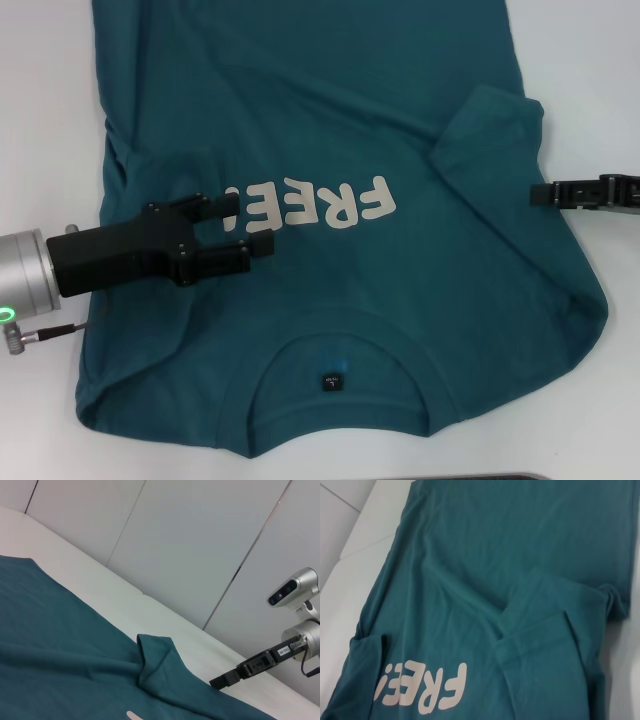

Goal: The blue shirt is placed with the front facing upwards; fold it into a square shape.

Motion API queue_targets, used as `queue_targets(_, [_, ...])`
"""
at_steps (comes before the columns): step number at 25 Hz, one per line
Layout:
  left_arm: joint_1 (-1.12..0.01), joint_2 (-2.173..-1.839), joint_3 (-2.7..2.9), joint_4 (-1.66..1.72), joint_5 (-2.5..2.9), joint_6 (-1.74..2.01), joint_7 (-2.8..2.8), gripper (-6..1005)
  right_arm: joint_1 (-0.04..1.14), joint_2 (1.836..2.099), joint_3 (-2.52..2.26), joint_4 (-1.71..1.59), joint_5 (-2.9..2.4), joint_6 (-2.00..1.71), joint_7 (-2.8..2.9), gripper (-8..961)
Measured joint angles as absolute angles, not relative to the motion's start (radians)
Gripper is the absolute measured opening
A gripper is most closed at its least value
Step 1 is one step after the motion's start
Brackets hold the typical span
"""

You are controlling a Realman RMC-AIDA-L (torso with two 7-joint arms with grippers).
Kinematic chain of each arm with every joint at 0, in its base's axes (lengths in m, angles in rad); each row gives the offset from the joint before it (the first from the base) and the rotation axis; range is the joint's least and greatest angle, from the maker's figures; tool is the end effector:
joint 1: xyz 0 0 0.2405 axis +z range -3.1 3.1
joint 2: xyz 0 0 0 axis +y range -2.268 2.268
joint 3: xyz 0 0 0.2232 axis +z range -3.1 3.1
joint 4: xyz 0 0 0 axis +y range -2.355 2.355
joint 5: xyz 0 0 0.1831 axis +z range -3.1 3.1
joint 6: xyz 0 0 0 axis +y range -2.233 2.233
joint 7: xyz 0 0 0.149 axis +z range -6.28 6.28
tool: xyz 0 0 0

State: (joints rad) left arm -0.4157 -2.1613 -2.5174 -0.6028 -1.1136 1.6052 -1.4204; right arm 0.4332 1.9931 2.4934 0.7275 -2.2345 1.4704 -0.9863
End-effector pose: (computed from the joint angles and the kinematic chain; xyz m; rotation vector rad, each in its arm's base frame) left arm -0.2341 0.2517 -0.0195 -2.6698 -0.9431 -0.8566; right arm 0.2949 0.2812 0.0454 -2.2496 1.6915 0.4212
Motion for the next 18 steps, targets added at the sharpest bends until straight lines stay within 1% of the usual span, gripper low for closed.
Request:
queue_targets(17, [-0.417,-2.159,-2.517,-0.603,-1.112,1.604,-1.419,876,0.443,2.006,2.484,0.718,-2.234,1.469,-1.007,629])
queue_targets(18, [-0.416,-2.159,-2.517,-0.604,-1.112,1.604,-1.419,876,0.445,2.007,2.483,0.718,-2.235,1.473,-1.012,590])
